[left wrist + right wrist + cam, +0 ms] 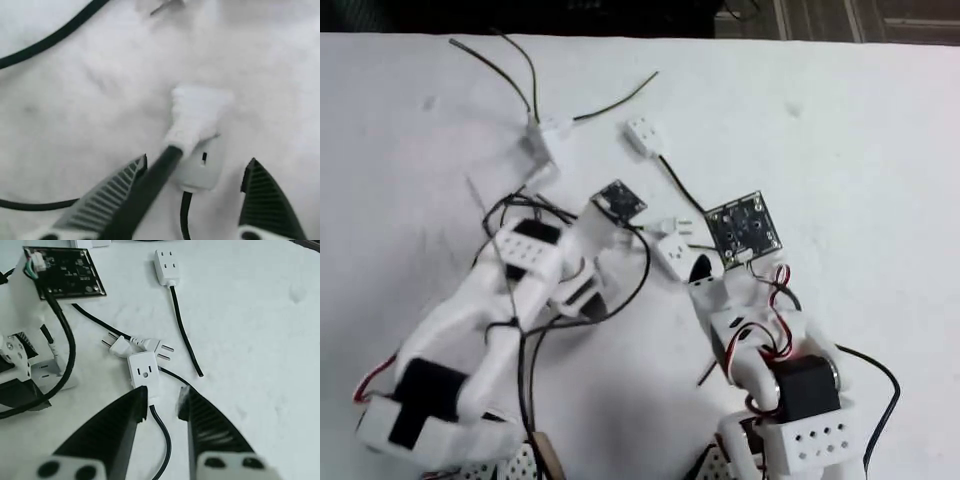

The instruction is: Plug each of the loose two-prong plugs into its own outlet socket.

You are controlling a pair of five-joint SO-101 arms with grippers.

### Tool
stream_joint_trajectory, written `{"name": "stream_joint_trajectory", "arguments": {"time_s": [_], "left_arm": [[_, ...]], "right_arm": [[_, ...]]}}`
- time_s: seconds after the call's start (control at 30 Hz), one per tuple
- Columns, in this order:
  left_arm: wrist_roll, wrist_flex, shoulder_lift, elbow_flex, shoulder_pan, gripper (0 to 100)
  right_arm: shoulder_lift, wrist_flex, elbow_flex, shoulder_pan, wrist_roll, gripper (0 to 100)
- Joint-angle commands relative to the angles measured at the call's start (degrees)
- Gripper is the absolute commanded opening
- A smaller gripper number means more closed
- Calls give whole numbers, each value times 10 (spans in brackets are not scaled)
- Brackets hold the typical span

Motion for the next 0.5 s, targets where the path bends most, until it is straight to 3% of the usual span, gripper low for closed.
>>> {"name": "stream_joint_trajectory", "arguments": {"time_s": [0.0, 0.23, 0.47], "left_arm": [[-4, -5, 21, -46, 7, 194], [-4, -18, 21, -49, 7, 30], [-4, -13, 20, -111, -10, 24]], "right_arm": [[-6, -9, -4, 6, -5, 106], [-6, -9, -4, 6, -5, 105], [-6, -8, -4, 6, -4, 105]]}}
